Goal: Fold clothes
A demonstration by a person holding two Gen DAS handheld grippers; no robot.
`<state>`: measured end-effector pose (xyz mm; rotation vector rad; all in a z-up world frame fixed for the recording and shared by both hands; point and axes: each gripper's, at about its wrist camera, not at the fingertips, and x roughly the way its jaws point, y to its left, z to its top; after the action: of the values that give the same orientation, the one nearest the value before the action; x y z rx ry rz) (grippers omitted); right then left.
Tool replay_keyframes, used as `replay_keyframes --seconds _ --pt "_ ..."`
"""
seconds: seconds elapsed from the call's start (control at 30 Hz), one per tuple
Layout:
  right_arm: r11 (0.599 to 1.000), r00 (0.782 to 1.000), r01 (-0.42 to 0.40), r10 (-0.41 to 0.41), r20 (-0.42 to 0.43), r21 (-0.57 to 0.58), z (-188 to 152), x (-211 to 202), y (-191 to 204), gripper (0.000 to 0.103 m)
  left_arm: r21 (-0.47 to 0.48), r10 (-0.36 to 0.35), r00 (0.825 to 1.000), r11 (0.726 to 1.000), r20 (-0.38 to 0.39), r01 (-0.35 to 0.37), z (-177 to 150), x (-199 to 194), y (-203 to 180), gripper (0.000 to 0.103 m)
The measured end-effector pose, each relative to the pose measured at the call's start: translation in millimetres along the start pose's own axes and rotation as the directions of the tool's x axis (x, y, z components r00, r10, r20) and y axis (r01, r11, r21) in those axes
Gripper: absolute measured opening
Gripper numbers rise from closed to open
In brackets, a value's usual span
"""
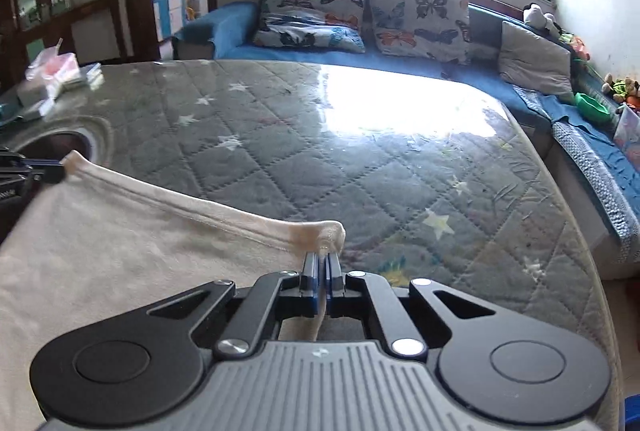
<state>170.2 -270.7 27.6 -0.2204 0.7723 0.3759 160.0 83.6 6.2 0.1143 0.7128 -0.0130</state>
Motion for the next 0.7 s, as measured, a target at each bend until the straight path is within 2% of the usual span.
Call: replay_keyframes --seconds 0.1,0.13,0.2,0.27,0.4,0.53,0.7 --pt "1.0 1.0 0.005 -0.005 0.006 -0.016 2 -1 2 0.004 -0.002 -0.004 1.0 1.0 0.002 0.004 -2 1 2 0.003" --pt "1.0 1.0 0.007 -0.006 0.008 -0.021 3 -1 2 0.005 -0.004 -0.006 1.0 1.0 -0.003 0.006 -2 0 2 0.007" --pt "0.999 1.0 0.005 -0.005 0.018 -0.036 3 -6 4 0.009 -0.011 -0.003 1.0 1.0 0.001 0.003 -2 -6 3 0.008" --pt "0.998 0.999 -0.032 0.034 0.026 -0.059 0 -22 9 0.009 -0.016 -0.006 1.0 1.0 0.007 0.006 -2 -16 3 0.008" --pt "0.983 0.992 -0.125 0.129 0.018 -0.132 -15 -58 27 0.01 -0.001 -0.085 0.996 0.996 0.018 0.085 -13 -47 -6 0.008" --pt "0.95 0.978 -0.208 0.21 -0.017 -0.235 -41 -90 52 0.024 0.032 -0.183 0.983 0.983 0.0 0.183 -36 -79 -27 0.009" --pt "0.918 0.965 -0.261 0.255 -0.06 -0.298 -78 -121 74 0.024 0.065 -0.271 0.962 0.96 -0.013 0.272 -69 -113 -49 0.009"
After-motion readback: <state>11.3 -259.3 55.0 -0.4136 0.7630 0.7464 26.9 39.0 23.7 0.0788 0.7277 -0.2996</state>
